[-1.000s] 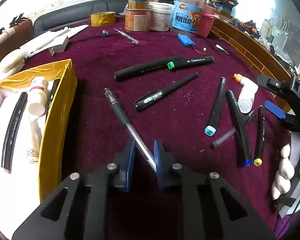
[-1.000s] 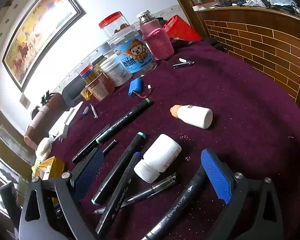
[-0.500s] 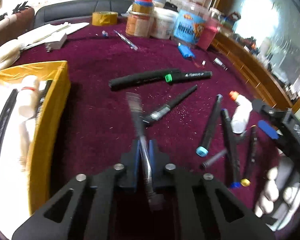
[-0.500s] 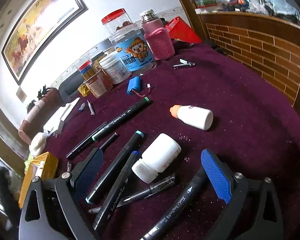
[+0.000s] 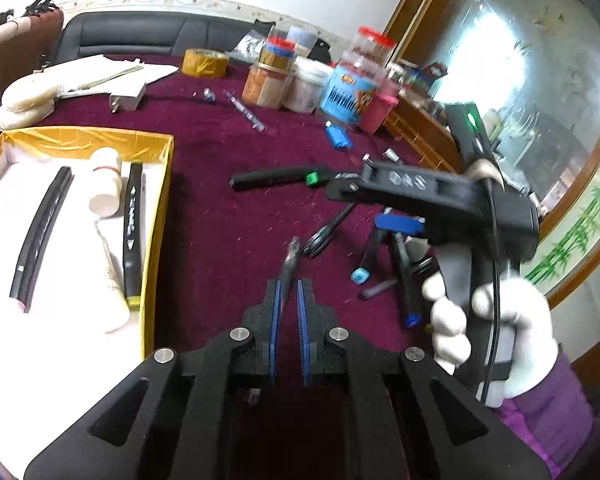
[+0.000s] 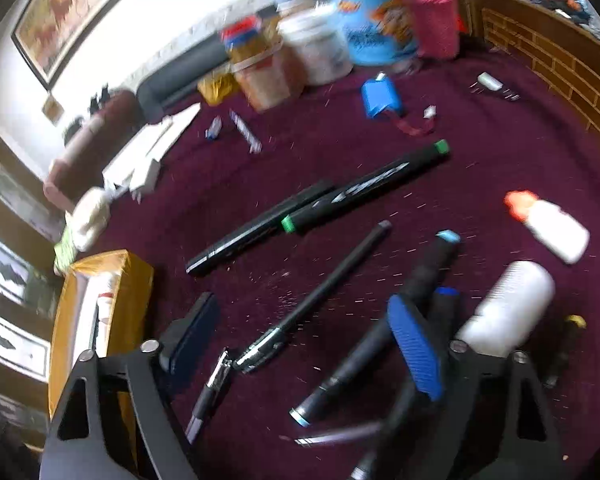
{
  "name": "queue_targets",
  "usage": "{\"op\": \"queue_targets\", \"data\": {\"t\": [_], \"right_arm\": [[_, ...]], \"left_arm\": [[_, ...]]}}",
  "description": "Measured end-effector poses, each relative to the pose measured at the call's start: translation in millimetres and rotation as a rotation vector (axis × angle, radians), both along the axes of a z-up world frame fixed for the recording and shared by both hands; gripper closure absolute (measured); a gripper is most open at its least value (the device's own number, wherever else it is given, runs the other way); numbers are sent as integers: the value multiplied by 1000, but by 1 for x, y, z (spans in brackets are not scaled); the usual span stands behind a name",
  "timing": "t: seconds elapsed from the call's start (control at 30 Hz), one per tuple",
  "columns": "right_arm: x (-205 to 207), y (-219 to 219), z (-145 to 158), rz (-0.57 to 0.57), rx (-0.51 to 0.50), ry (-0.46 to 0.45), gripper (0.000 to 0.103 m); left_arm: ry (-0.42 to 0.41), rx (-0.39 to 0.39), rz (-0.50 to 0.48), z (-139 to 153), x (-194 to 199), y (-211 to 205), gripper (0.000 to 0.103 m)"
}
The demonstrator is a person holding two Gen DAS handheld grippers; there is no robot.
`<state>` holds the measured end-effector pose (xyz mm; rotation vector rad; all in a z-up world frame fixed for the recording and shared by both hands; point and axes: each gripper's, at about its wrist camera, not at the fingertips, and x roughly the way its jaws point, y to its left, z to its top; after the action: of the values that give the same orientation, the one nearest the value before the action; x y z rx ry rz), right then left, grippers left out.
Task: Organize rigid objects
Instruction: 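Place the pen in the box with left tool while right tool places a black marker there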
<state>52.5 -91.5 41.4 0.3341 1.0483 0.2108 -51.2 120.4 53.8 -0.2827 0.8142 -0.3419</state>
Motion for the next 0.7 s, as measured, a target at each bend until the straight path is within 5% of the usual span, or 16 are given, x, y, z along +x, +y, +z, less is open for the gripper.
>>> {"op": "queue_targets", "data": {"t": [0.13,0.2,0.27,0.33,0.37,0.4,0.43,0.47,0.7], "right_arm": [[14,17,-16,-24,-89,74,29],[14,26,-18,-25,-155,75,29],[14,41,-21,1,-265,72,29],[12,48,-24,26,-334,59,33],[11,49,-23,33,-343,47,40],[8,46,-21,37,-346,32,48],[5,44,-18,48,-344,13,74],[4,43,-17,57,-341,8,89],[-18,17,-7,74,-129,-14,96]], "left_arm": [[39,77,2,-15,11,-12,85],[62,154,0,-22,20,-27,64],[79,257,16,-30,27,-44,58],[116,255,33,-41,32,-49,52],[92,249,41,-40,30,-50,52],[92,263,39,-42,30,-53,68],[87,274,30,-42,30,-56,86],[78,275,9,-42,29,-58,96],[77,130,-34,-34,17,-45,96]]}}
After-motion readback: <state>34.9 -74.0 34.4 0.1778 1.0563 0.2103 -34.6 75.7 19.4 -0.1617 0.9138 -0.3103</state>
